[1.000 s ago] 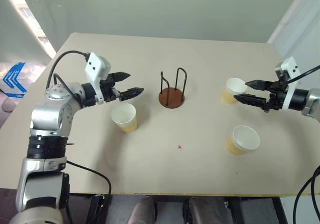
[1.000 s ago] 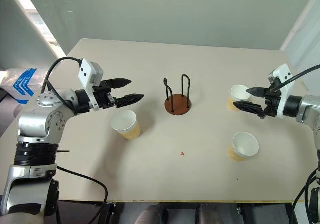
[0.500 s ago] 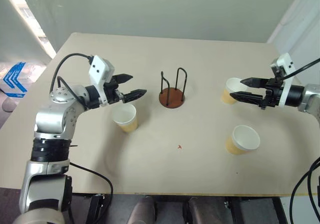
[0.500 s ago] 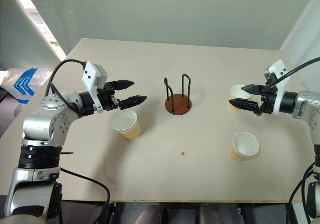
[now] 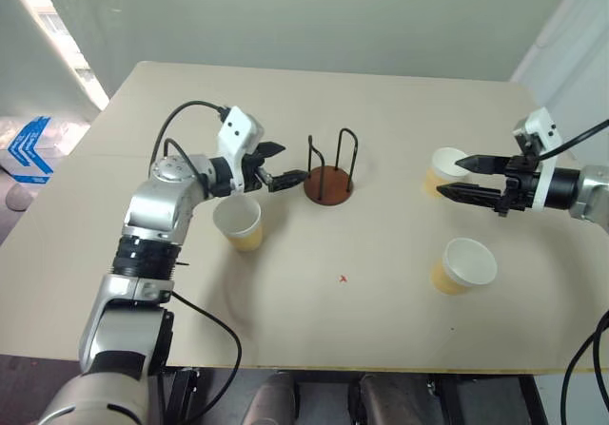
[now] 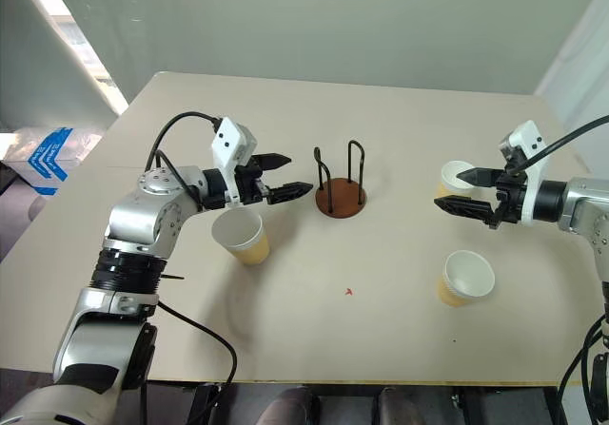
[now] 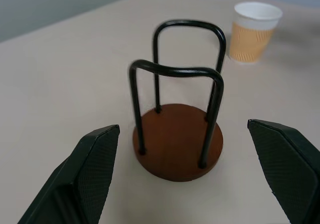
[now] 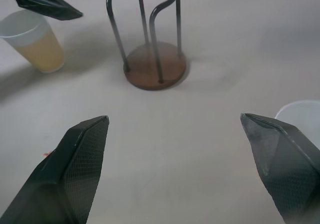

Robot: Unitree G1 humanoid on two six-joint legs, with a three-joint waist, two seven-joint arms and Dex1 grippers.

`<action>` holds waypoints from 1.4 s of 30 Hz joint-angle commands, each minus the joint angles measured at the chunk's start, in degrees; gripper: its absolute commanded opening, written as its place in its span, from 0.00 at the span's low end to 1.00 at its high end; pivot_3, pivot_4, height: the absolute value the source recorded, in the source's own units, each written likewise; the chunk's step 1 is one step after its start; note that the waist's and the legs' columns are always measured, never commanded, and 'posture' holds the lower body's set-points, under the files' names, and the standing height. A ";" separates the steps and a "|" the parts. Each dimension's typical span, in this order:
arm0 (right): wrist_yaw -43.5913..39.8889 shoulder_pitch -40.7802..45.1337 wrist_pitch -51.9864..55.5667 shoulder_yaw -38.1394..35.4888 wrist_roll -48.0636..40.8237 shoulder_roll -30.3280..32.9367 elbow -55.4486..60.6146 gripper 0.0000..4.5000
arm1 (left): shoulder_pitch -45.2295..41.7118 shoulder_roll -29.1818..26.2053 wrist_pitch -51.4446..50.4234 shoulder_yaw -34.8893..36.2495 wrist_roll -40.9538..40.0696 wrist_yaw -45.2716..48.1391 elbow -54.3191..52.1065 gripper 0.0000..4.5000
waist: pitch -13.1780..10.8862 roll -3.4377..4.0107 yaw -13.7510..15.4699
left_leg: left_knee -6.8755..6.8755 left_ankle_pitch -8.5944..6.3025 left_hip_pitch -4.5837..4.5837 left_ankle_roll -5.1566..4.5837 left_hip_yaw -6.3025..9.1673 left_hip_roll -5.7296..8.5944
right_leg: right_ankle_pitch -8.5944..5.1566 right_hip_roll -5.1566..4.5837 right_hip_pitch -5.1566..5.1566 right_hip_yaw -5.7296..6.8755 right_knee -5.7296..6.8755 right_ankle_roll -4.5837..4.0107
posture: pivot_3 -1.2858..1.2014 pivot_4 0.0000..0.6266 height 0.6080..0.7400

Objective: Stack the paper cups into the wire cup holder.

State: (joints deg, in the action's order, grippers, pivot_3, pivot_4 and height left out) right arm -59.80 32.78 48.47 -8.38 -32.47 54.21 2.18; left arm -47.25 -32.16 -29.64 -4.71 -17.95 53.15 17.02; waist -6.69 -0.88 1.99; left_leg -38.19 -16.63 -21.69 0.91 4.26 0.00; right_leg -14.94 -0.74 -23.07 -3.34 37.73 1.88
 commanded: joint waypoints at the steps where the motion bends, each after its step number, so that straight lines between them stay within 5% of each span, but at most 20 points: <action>1: 1.13 -0.71 0.72 -3.86 -1.60 1.24 3.28 0.99 | -2.65 1.08 1.17 -1.87 1.34 2.80 1.53 1.00 | 0.00 0.00 0.00 | 0.00 0.00 0.00 0.00 0.00 0.01 | 0.01 0.00 0.01 0.00 -0.02 0.02 | 0.52 0.24 1.00; 18: 4.30 -6.06 2.53 -7.96 -3.76 1.73 7.82 0.99 | -10.90 10.83 8.04 -3.43 8.07 0.82 15.51 1.00 | 0.00 0.00 0.49 | -0.31 0.10 -0.23 -0.27 0.00 0.11 | 0.26 -0.07 0.04 -0.05 -0.20 0.45 | 0.52 0.24 1.00; 31: 5.70 -7.90 3.20 -9.18 -5.00 1.81 9.18 1.00 | -12.57 13.17 7.79 -2.39 8.83 1.00 16.07 0.01 | 0.00 0.00 0.63 | -0.33 0.11 -0.29 -0.37 -0.03 0.16 | 0.40 -0.07 0.07 -0.11 -0.48 0.67 | 0.52 0.24 1.00; 42: 3.76 -15.55 8.20 -17.64 -10.76 6.79 17.90 1.00 | -6.64 6.21 -1.23 -5.24 1.08 19.02 -4.25 0.01 | 0.01 0.02 1.17 | -0.36 0.10 -0.47 -0.44 -0.05 0.18 | 0.43 -0.06 0.08 -0.13 -0.77 0.73 | 0.52 0.24 1.00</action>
State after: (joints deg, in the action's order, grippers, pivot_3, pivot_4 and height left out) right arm -55.33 17.12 55.79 -21.92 -40.87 59.28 16.84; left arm -54.18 -25.82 -29.69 -9.29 -14.98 70.34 17.28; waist -6.68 -0.86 3.16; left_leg -38.56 -16.54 -22.18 0.46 4.21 0.18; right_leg -14.51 -0.81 -23.00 -3.47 36.94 2.62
